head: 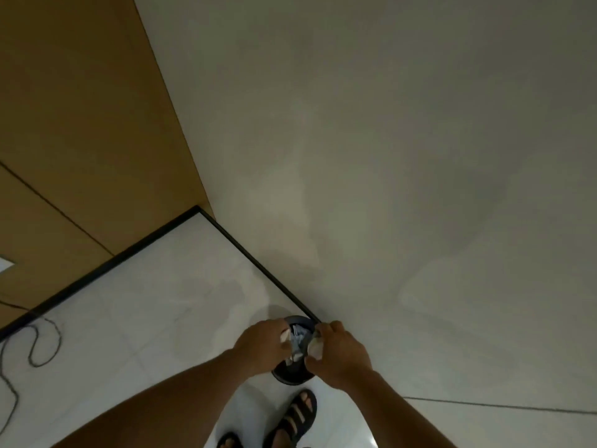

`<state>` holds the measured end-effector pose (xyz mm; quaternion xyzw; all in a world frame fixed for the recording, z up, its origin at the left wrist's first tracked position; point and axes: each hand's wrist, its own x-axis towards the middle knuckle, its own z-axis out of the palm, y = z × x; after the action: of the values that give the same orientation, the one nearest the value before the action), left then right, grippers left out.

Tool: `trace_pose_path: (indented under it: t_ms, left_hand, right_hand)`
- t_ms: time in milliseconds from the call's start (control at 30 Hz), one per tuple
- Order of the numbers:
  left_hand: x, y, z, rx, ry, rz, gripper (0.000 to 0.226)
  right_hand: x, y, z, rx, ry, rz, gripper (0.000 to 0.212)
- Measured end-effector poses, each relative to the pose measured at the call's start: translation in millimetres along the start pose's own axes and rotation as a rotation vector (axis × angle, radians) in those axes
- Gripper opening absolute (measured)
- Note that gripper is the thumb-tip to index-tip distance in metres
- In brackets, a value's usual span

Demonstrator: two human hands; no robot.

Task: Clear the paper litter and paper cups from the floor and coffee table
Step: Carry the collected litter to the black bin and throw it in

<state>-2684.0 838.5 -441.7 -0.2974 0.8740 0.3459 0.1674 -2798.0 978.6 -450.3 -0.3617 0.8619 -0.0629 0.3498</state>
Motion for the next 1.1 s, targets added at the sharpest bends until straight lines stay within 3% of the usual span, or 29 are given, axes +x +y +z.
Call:
trace_pose_path:
  t_ms: [367,500,633,833,1000,1100]
  left_hand:
    - [189,-103,140,-0.048,-0.264,-0.151,0.027]
    - [249,-148,195,-0.143,-0.276,-0.176,0.044]
    - [276,-179,224,-0.256,-0.414,-0.174,0.058]
    - [260,-194,188,-0.007,-0.444,-0.217,0.065]
    - [228,-156,108,0.097,-0.409,-0.124,0.080]
    - [206,-113,58,0.189,-0.410,0.021,0.069]
  right_hand:
    - [169,89,144,0.086,-0.115,0.150,0.070]
    - [235,110,210,0.123,-0.095,0.191,0.070]
    - [272,123,246,0.152,-0.072,0.243,0.081]
    - [233,114,233,0.242,-0.055,0.378,0.075]
    - [164,83,173,0.279,-0.001,0.465,0.075]
    - [124,58,125,0.305,0.103,0.514,0.076]
